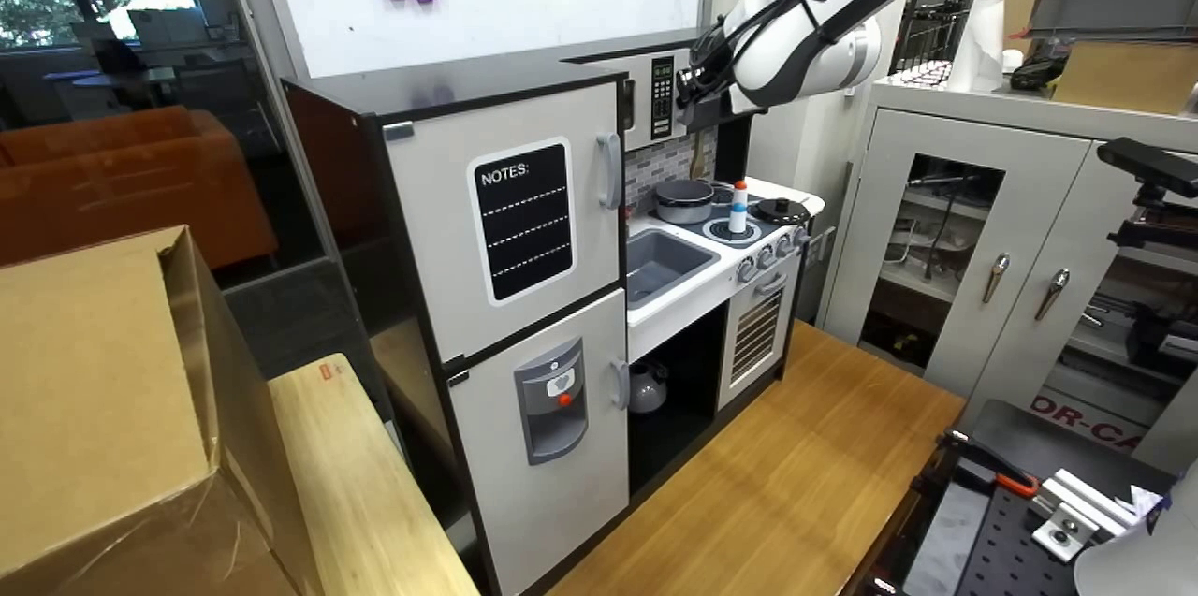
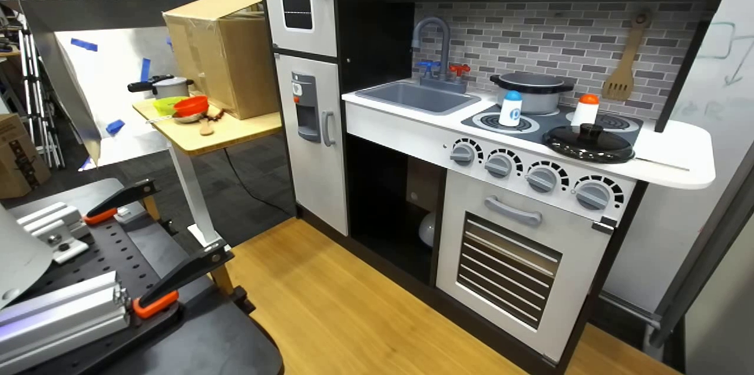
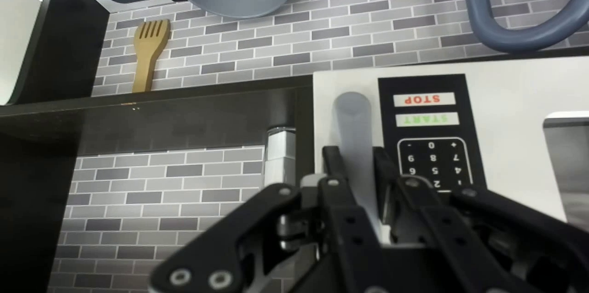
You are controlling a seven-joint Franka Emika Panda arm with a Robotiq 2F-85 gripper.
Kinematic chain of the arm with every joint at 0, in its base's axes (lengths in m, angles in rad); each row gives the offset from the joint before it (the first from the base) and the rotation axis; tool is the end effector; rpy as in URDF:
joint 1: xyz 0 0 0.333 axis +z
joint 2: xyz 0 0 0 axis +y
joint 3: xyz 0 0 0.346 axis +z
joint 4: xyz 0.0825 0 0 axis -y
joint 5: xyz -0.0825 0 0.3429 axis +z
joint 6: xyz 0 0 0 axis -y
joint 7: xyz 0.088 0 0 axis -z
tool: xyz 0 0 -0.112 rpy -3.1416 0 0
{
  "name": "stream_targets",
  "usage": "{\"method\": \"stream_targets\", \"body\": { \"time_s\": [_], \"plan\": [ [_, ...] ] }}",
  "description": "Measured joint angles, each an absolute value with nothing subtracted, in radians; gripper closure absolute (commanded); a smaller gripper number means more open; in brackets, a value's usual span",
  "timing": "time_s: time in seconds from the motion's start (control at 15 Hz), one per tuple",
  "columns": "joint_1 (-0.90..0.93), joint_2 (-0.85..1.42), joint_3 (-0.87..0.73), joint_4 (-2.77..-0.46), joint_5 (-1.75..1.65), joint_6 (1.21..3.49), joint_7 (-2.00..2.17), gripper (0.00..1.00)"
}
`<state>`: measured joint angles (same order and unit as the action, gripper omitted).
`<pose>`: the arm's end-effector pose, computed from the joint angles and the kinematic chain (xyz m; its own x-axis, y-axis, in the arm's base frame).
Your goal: Open the microwave door.
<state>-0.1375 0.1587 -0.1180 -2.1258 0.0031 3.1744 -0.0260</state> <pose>0.5733 -0.1460 0.4980 0.6177 -0.1218 0.7769 -0.2373 -0.9708 0.0365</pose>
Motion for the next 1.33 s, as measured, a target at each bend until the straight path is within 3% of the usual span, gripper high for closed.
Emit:
{"method": "stream_targets", "body": {
  "time_s": [0.73,1.33],
  "plan": [
    [-0.121,-0.115,-0.114,-2.434,-0.106,3.171,0.048,0.95],
    [-0.198,-0.269,0.011,-2.560,-0.202,3.096,0.171,0.95]
  ]
}}
